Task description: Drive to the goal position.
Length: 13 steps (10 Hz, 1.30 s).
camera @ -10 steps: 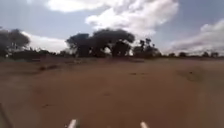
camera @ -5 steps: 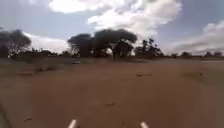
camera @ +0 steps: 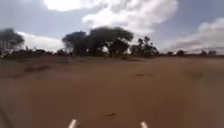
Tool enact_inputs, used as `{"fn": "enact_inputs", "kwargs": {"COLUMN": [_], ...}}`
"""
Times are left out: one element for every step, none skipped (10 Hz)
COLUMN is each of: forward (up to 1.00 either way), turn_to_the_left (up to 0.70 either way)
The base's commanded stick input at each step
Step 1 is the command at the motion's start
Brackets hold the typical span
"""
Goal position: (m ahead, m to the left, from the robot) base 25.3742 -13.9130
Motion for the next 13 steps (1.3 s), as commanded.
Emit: {"fn": "enact_inputs", "kwargs": {"forward": [0.70, 0.70, 0.70, 0.70, 0.70, 0.70, 0.70, 0.70, 0.70, 0.70, 0.70, 0.70, 0.70], "turn_to_the_left": [0.00, 0.00, 0.00, 0.00, 0.00, 0.00, 0.00, 0.00, 0.00, 0.00, 0.00, -0.23, -0.27]}}
